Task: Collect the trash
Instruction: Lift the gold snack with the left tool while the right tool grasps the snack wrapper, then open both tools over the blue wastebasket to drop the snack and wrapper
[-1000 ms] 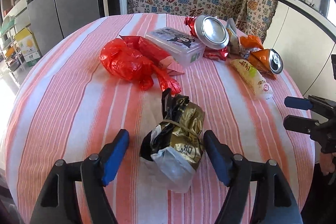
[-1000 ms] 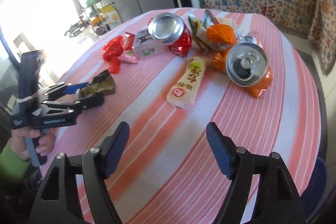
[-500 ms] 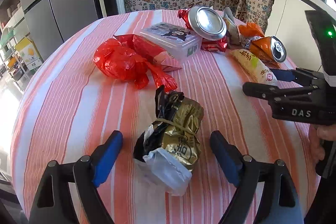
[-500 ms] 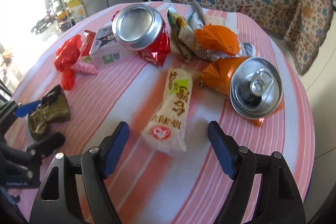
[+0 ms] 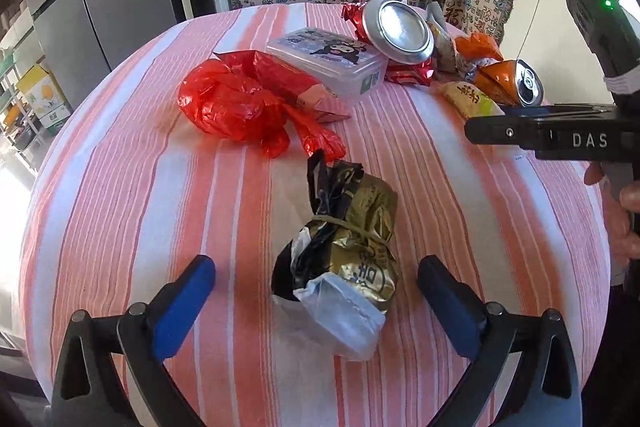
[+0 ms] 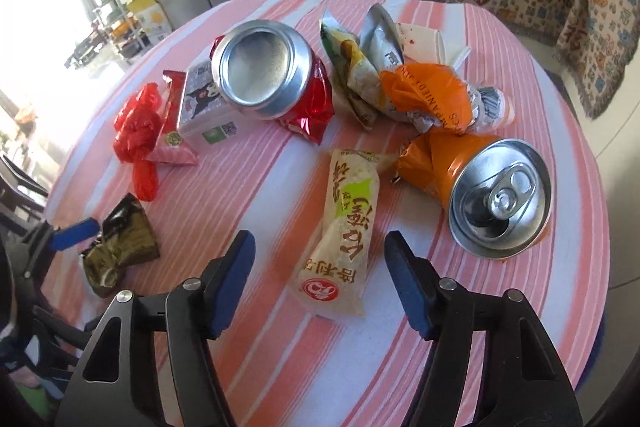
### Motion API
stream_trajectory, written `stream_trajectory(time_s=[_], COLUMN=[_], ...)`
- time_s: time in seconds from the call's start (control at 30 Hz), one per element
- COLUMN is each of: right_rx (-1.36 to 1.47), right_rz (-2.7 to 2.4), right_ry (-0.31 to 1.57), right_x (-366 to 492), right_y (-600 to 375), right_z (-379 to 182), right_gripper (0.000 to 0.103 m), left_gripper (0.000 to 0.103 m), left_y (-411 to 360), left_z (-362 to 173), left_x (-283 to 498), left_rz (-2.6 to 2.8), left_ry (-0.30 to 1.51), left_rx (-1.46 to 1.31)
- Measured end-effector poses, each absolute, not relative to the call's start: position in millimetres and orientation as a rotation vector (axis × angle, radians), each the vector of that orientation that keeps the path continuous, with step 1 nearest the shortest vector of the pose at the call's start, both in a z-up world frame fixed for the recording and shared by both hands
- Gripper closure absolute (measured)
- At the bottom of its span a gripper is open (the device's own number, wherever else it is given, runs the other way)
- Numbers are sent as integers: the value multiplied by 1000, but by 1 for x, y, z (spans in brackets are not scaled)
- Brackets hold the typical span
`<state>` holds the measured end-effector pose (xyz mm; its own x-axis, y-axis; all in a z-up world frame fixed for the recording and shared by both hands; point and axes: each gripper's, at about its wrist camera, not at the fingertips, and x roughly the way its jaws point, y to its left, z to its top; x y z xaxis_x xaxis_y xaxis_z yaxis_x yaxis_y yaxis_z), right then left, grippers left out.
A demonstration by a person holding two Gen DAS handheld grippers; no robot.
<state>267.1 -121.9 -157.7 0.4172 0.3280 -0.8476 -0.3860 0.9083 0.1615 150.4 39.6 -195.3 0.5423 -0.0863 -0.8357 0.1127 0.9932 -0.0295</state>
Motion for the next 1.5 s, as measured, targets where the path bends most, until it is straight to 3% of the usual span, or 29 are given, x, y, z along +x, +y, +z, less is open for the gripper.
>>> stream_trajectory(time_s=[0.13, 0.2, 0.23, 0.27, 0.3, 0.37, 0.47, 0.9, 1.5], right_rx=[-97, -110, -114, -106, -97, -101, -107, 65, 177], right_rz=[437, 429, 430, 435, 443, 459, 481, 484, 15], right_ry=[1068, 1076, 1076, 1074, 1072, 1062, 1041, 981, 963], right_x=[277, 281, 279, 276, 272, 260, 241, 190, 172], right_y=[-113, -112, -112, -114, -116, -118, -122, -193, -452], right_z=[-158, -160, -160, -158, -156, -151, -142, -124, -128], right_gripper=[44, 60, 82, 85, 85, 86, 86, 86, 85], left_gripper=[0, 1, 3, 15, 32, 52, 58, 59, 59], left_y=[43, 41, 39, 38, 38, 38, 41, -13, -289], left_z=[-189, -184, -181, -179, -177, -178, -177, -162, -130], left_x=[150, 149, 148, 148, 148, 149, 145, 119, 152], left_rz=[-150, -150, -151, -153, -154, -163, -165, -303, -722], left_ry=[981, 971, 965, 964, 969, 991, 975, 927, 892], left_rx=[33, 50, 56, 58, 57, 38, 17, -56, 76])
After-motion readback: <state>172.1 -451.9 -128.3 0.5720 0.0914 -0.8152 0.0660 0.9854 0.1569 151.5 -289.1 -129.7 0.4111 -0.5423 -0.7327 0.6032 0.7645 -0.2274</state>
